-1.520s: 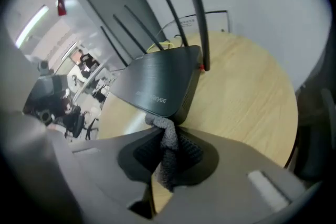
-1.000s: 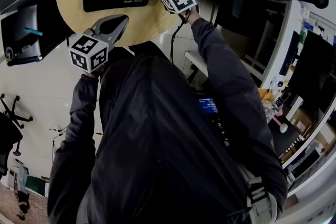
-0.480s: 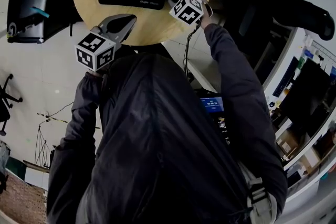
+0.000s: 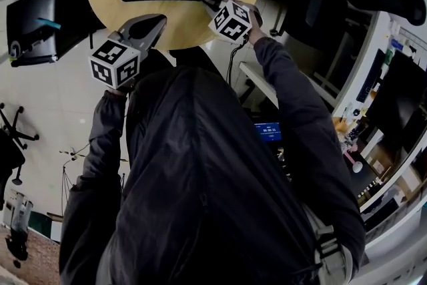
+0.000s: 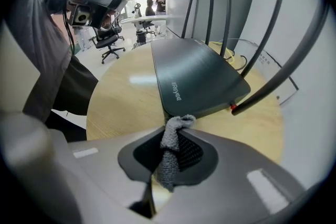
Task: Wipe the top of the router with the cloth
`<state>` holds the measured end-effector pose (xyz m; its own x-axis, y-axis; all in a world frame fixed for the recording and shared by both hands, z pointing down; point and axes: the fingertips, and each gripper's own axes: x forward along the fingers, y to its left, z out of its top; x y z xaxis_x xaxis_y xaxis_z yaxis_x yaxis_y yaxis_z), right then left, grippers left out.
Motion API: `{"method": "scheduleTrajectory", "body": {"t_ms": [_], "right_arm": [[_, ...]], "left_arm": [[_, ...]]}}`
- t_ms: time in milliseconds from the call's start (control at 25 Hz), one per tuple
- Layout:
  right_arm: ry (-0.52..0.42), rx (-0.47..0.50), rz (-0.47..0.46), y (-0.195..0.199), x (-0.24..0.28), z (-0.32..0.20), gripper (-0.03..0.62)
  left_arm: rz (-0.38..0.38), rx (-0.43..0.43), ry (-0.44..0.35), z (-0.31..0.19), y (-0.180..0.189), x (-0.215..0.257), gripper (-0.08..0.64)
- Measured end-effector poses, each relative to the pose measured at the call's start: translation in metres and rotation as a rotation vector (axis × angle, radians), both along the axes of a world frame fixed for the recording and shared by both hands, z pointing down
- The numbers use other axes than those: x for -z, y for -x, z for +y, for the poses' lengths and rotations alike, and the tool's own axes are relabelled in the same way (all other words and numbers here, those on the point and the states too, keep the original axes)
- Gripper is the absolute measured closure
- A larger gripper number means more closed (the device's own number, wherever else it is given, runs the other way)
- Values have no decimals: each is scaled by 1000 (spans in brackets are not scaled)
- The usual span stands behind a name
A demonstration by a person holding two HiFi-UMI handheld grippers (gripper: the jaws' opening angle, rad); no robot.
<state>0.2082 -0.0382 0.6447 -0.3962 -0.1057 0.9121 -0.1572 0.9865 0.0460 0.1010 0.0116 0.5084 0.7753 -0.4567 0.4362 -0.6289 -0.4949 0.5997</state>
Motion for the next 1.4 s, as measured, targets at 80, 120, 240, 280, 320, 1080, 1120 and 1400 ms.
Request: {"method": "scheduleTrajectory", "body": {"t_ms": [80, 120, 240, 280, 320, 1080, 1120, 1400], "right_arm": [[13, -16, -5, 4, 0, 11, 561], [17, -20, -7, 7, 0, 16, 561], [6, -74, 5, 13, 0, 21, 561], [6, -110, 6, 13, -1, 20, 561], [9, -147, 4, 14, -1, 19, 561], [-54, -331, -9, 71, 40, 59, 561], [-60, -327, -12, 75, 43, 58, 561], [-68, -347, -25, 91, 54, 56, 561]], "left_arm": [[0, -12, 1, 4, 6, 1, 560], [-1, -19, 2, 5, 8, 1, 560], [-3, -42, -1, 9, 18, 3, 560], [-3, -48, -2, 10, 22, 4, 560], [-3, -52, -2, 11, 26, 4, 560], [-4, -202, -25, 10, 94, 11, 560], [-1, -210, -28, 9, 95, 12, 560], [7, -251, -32, 11, 101, 13, 560]]}}
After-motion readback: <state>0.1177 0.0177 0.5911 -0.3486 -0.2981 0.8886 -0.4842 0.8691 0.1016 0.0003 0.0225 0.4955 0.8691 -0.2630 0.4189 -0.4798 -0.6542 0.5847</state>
